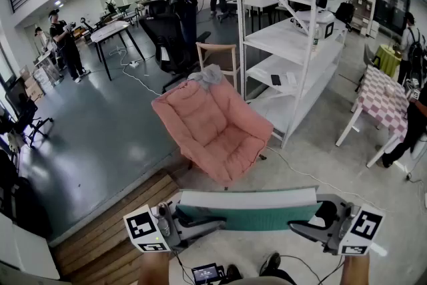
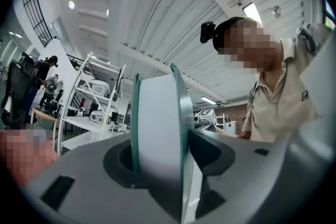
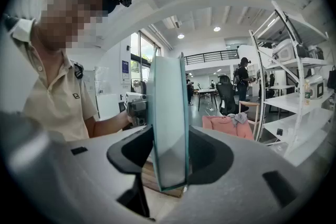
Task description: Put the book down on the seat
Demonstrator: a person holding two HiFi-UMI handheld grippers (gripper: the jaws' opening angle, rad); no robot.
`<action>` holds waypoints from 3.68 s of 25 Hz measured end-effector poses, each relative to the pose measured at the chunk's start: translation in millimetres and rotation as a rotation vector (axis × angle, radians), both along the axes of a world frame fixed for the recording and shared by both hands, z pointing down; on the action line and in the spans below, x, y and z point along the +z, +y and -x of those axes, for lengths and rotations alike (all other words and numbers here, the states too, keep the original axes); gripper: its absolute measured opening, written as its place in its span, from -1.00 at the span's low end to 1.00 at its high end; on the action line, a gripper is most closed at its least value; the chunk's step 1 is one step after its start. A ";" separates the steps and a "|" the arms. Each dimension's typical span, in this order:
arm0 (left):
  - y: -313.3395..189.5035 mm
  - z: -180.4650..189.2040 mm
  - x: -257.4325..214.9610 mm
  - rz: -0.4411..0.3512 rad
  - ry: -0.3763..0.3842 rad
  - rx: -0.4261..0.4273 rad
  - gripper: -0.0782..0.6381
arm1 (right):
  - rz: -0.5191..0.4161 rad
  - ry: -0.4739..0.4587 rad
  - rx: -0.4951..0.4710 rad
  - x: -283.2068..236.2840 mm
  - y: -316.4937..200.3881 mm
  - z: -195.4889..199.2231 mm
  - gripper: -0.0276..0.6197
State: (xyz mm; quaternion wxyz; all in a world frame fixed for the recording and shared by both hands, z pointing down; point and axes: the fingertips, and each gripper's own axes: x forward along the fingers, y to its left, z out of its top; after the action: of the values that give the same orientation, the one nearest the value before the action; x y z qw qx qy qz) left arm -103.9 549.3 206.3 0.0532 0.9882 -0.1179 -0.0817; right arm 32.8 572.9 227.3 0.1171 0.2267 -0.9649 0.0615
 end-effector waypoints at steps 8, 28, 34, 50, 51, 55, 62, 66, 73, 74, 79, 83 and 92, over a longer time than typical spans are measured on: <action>-3.1 16.4 0.6 0.006 0.005 0.007 -0.14 | 0.005 0.003 0.006 -0.2 -2.2 16.7 -0.33; -69.1 2.1 17.7 0.078 0.019 -0.032 -0.16 | 0.031 -0.059 -0.036 12.6 -75.2 0.2 -0.32; -117.6 -34.6 22.8 0.100 -0.007 -0.084 -0.16 | 0.055 -0.089 -0.086 22.5 -130.1 -36.6 -0.32; -212.7 -155.8 24.9 0.142 -0.062 -0.212 -0.16 | 0.093 -0.152 -0.209 31.1 -242.6 -155.4 -0.32; -215.4 -161.5 24.1 0.144 -0.064 -0.216 -0.16 | 0.093 -0.158 -0.214 30.3 -246.0 -161.0 -0.32; -225.1 -182.9 20.8 0.149 -0.074 -0.226 -0.16 | 0.088 -0.177 -0.223 28.1 -257.3 -181.8 -0.32; -245.2 -206.2 24.5 0.158 -0.096 -0.211 -0.16 | 0.093 -0.204 -0.202 33.7 -274.9 -204.5 -0.32; -266.9 -211.2 30.2 0.171 -0.090 -0.180 -0.16 | 0.100 -0.201 -0.171 38.3 -291.9 -209.6 -0.32; -321.2 -212.1 37.4 0.169 -0.060 -0.076 -0.16 | 0.092 -0.169 -0.071 42.0 -331.7 -211.1 -0.32; -330.9 -210.6 38.1 0.168 -0.056 -0.061 -0.16 | 0.091 -0.164 -0.054 42.3 -339.1 -209.7 -0.32; -378.4 -187.9 38.6 0.164 -0.046 -0.009 -0.16 | 0.095 -0.149 -0.002 42.4 -380.1 -186.2 -0.32; -416.9 -159.2 35.9 0.158 -0.041 0.003 -0.16 | 0.096 -0.137 0.009 40.4 -416.5 -157.5 -0.32; -501.7 -106.9 50.1 0.189 -0.034 0.026 -0.16 | 0.133 -0.120 0.035 53.8 -497.7 -105.2 -0.32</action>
State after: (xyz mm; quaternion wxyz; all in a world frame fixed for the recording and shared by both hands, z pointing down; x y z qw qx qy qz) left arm 2.9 47.6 256.4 0.1452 0.9815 -0.1132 -0.0527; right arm 137.9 75.2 281.1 0.0727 0.2309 -0.9599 0.1411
